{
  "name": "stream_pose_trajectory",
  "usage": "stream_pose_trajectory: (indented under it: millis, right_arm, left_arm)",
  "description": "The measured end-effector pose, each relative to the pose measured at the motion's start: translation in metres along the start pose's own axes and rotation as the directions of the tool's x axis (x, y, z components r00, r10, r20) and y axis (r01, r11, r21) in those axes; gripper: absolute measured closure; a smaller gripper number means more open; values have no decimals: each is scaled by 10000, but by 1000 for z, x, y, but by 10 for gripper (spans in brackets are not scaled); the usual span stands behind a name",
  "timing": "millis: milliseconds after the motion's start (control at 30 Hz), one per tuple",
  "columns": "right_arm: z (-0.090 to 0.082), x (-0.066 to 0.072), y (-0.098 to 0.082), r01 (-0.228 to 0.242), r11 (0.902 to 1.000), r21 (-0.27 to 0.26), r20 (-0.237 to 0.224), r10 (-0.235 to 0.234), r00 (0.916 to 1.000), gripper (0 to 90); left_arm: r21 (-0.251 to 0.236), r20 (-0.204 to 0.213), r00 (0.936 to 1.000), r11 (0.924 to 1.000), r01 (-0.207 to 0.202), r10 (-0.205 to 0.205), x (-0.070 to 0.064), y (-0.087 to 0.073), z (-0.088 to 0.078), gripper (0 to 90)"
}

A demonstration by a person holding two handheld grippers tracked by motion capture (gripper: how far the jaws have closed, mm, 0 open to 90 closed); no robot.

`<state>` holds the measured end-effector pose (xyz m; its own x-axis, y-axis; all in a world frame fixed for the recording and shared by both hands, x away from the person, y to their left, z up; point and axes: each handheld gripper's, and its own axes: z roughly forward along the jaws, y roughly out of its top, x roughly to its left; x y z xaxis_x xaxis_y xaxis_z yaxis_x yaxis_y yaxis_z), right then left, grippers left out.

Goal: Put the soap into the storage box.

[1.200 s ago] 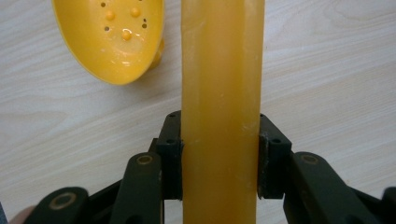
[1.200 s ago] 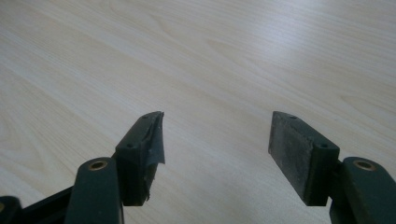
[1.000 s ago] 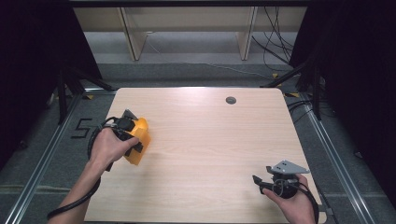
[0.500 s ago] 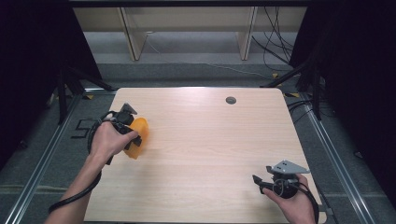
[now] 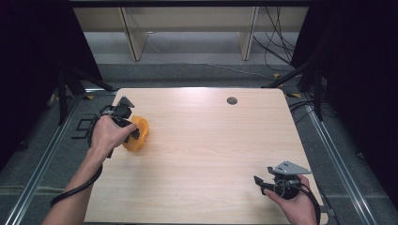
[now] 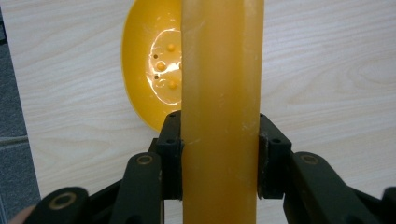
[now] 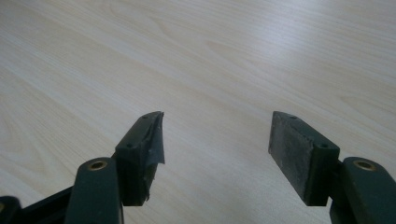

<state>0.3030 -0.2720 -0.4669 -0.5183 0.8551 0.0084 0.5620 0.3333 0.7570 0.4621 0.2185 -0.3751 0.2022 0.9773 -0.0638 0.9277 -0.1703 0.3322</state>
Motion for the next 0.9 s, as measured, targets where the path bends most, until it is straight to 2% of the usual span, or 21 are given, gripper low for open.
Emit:
stream_pose_trajectory:
  millis: [233,400,433,467,600,633,833,900]
  right_arm:
    - [-1,0,0,67,10000,61,105,-68,9999,360]
    - [-1,0,0,80,9999,74,106,-81,9999,360]
    - [-1,1,0,-135,9999,75,5,135,9999,360]
    - [0,0,0,51,10000,4,58,-51,10000,360]
    - [0,0,0,54,10000,1,61,-54,10000,360]
    - [0,0,0,52,10000,-5,51,-52,10000,360]
    - [0,0,0,42,10000,4,42,-42,10000,360]
    - [-1,0,0,68,10000,70,59,-68,10000,360]
  left_arm:
    - [4,-150,9993,9994,340,-340,4,9,5,607]
    - [65,-205,9989,9991,420,-418,7,14,10,607]
    - [58,-250,9984,9987,515,-513,7,15,11,608]
    - [58,-243,9983,9986,524,-522,9,16,12,608]
    - [109,-272,9979,9981,599,-596,11,19,14,607]
    - [-15,-281,9972,9976,691,-691,13,21,17,607]
    - [193,-266,9972,9973,709,-703,17,28,20,608]
    - [126,-276,9981,9984,551,-547,19,31,21,607]
